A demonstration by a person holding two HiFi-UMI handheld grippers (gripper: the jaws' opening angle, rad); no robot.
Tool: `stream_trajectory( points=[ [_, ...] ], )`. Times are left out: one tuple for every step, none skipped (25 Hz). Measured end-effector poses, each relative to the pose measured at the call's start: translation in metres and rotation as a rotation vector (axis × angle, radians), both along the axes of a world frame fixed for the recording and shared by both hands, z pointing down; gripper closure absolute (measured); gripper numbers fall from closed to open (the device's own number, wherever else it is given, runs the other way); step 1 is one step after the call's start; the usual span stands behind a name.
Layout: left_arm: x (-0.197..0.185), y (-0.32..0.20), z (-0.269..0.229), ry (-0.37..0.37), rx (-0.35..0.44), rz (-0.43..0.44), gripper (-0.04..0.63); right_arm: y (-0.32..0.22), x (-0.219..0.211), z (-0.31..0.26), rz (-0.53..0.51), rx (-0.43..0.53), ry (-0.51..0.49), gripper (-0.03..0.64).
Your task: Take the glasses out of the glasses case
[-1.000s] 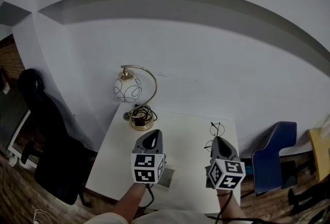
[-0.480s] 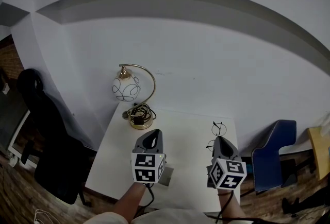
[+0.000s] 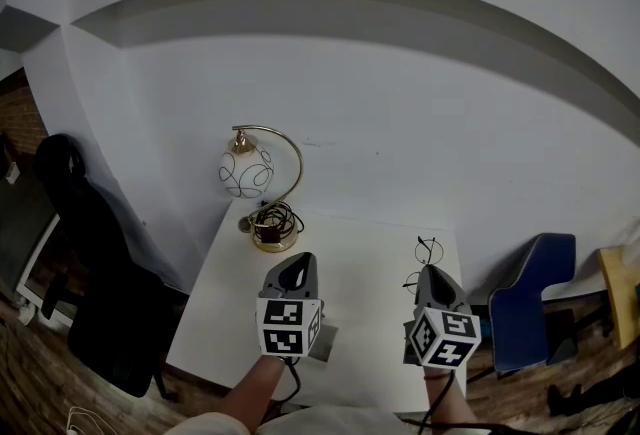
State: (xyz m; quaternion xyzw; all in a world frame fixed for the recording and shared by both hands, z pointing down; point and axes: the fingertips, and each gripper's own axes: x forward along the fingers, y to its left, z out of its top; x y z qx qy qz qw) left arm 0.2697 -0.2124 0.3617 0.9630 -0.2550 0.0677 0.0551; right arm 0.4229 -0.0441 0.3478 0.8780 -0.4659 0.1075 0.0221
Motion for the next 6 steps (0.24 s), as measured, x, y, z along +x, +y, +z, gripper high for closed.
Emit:
stream_trajectory(
  points=[
    [0.0004, 0.0006, 0.0003, 0.000, 0.000, 0.001, 0.577, 0.0005, 0.0003, 0.0001, 0.000, 0.001, -0.001, 0.578],
    [0.0009, 0.0010, 0.0007, 0.000, -0.001, 0.001, 0.578, 0.0009, 0.0008, 0.0004, 0.001, 0.001, -0.001, 0.578],
    [0.0015, 0.0011, 0.0014, 0.000, -0.003, 0.001, 0.578, 0.0011, 0.0013, 0.0007, 0.001, 0.001, -0.002, 0.578],
    [0.0019, 0.0011, 0.0022, 0.000, -0.005, 0.001, 0.577, 0.0012, 0.0019, 0.0010, 0.002, 0.000, -0.003, 0.578],
    [0.0024, 0.0010, 0.0030, 0.000, -0.006, 0.000, 0.578, 0.0012, 0.0023, 0.0014, 0.003, 0.000, -0.004, 0.578],
    [0.0028, 0.0008, 0.0038, 0.001, -0.008, 0.000, 0.578, 0.0011, 0.0027, 0.0018, 0.003, 0.000, -0.005, 0.578]
  ],
)
